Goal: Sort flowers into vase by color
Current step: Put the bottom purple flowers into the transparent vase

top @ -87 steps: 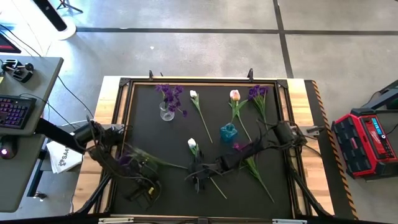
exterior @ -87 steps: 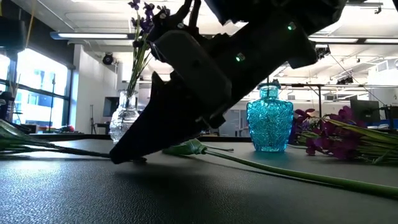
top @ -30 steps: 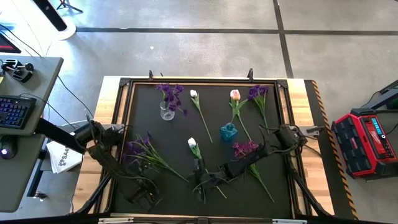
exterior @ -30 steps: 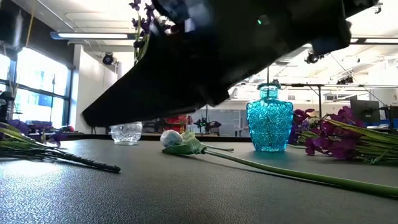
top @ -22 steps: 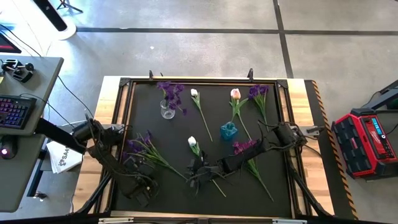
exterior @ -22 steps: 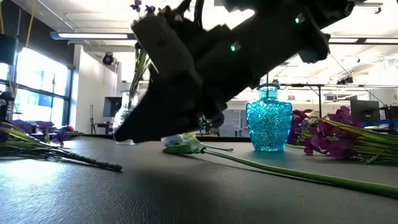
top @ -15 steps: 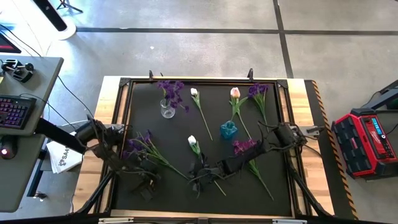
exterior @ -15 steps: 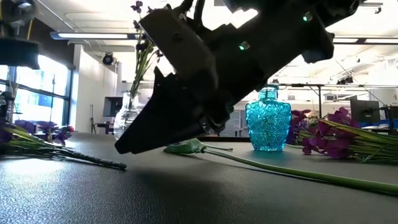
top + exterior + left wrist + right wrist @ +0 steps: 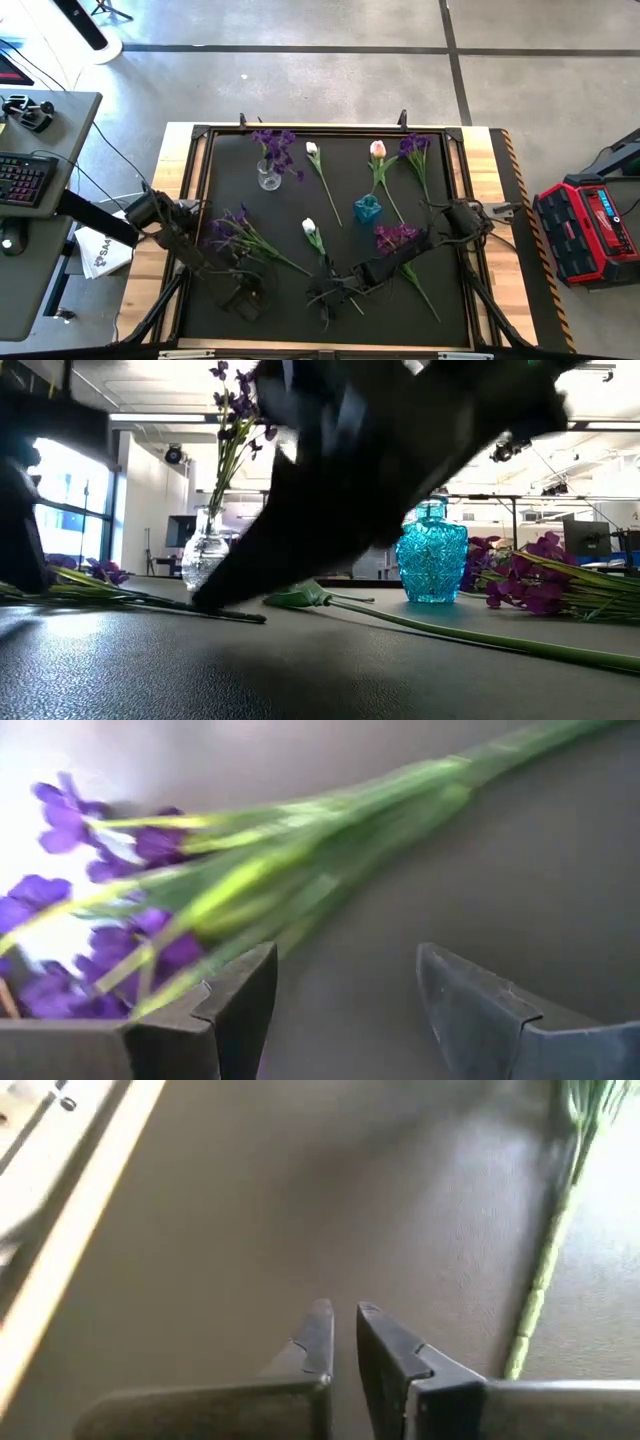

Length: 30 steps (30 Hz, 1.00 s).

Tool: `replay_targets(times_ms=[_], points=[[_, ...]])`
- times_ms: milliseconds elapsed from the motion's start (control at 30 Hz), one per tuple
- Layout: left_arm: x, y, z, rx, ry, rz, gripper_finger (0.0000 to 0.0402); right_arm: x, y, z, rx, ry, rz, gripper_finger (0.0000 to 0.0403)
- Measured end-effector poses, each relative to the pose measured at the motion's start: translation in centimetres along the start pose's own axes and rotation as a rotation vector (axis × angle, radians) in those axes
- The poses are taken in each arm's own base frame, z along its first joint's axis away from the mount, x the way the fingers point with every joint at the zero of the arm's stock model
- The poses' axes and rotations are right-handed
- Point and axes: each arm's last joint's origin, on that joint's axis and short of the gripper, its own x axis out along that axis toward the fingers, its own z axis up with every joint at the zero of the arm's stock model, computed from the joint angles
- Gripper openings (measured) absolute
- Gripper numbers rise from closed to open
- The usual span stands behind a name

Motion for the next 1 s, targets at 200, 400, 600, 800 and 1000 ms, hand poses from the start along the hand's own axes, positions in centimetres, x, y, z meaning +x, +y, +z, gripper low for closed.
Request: replay_targets(times_ms=[200,400,600,800,1000], points=[[-2.8,-1.5,-1.8,-0.068,-0.004,-0.153,0.0227,-5.2,2.3,1.3,-0.062,0.008,-0.196,0.0003],[-3.9,-2.8,-5.0,-0.17,0.028,-0.34,0.0227,-10.8,4.1,0.1,-0.014,0.134,-0.337,0.0001],[-3.7,-2.7,-6.6,-0.226,-0.063,-0.366,0.0227,-11.9,4.5,-3.9,0.12,0.251,-0.432,0.0],[-2.8,-4.0,-7.4,-0.183,-0.094,-0.391,0.0227,-12.2,3.8,-8.0,0.35,0.277,-0.521,0.0],[-3.1,-4.6,-8.2,-0.191,-0.095,-0.435,0.0227,-12.8,4.8,-9.6,0.439,0.331,-0.476,0.0]])
